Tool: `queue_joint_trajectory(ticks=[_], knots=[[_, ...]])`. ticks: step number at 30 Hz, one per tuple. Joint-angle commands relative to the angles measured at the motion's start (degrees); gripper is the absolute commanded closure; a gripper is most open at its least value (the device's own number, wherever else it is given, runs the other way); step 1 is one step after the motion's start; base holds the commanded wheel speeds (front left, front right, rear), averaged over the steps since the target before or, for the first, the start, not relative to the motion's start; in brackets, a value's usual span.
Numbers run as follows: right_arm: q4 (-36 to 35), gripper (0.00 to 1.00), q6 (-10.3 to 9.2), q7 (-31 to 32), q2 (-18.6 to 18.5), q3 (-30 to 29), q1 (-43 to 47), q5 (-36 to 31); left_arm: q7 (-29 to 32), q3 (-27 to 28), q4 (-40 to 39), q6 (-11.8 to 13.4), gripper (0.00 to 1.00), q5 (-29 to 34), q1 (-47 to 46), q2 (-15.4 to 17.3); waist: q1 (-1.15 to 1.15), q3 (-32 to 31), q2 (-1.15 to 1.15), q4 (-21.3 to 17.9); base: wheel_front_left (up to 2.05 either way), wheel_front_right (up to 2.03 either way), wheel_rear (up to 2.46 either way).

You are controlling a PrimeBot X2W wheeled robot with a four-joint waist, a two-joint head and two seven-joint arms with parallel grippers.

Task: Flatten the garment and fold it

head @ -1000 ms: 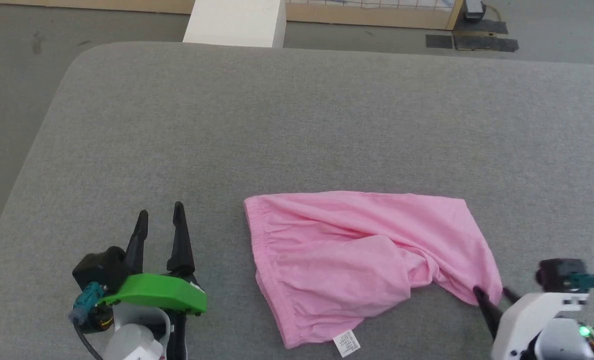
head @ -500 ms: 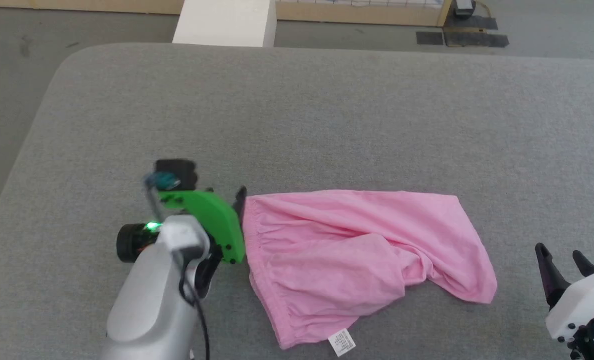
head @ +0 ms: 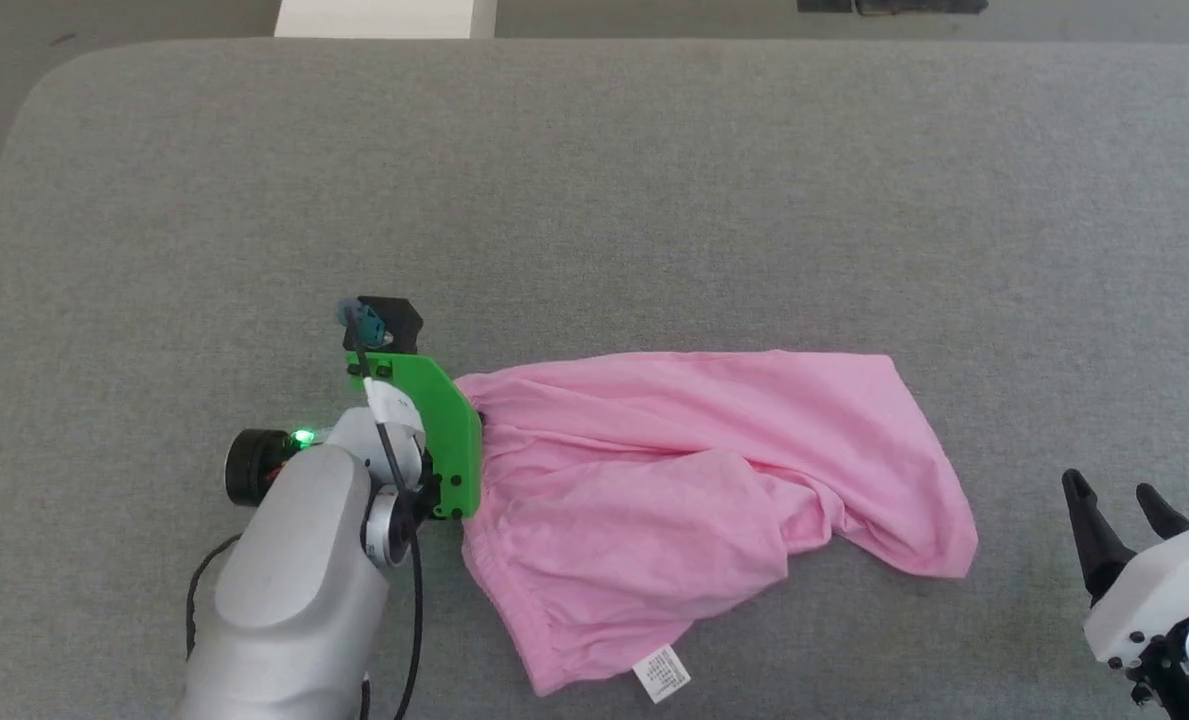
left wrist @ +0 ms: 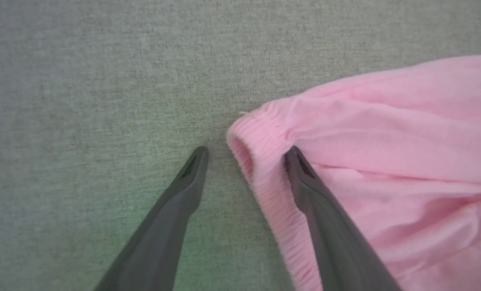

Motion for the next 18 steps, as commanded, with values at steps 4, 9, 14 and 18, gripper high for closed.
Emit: queue_joint_trajectory(ticks=[4,9,14,18], knots=[[-0.27,0.0,-0.08,-0.26,0.05,0.68,-1.63,-0.53,-5.43,0.54,2.21,-1.94,1.0,-2.78,2.17,-1.2,0.0,0.36,0.0,-0.21,0.0,0.0,0.0],[-2.09,0.0,-0.08,1.31,0.05,3.9,-4.49,-2.48,-14.18,3.78,-2.33,-1.93,1.0,-5.9,5.0,-1.87,0.0,-0.04,0.0,0.22,0.0,0.0,0.0],[-0.81,0.0,-0.08,5.22,-1.39,8.76,-10.34,-4.76,-19.38,5.43,-10.51,-1.44,1.0,-8.52,10.0,-2.55,0.0,0.22,0.0,1.36,0.0,0.0,0.0],[4.37,0.0,-0.08,9.49,-4.28,13.14,-15.15,-7.41,-20.3,4.98,-16.6,-0.33,1.0,-9.65,13.62,-2.97,0.0,1.25,0.0,2.96,0.0,0.0,0.0]])
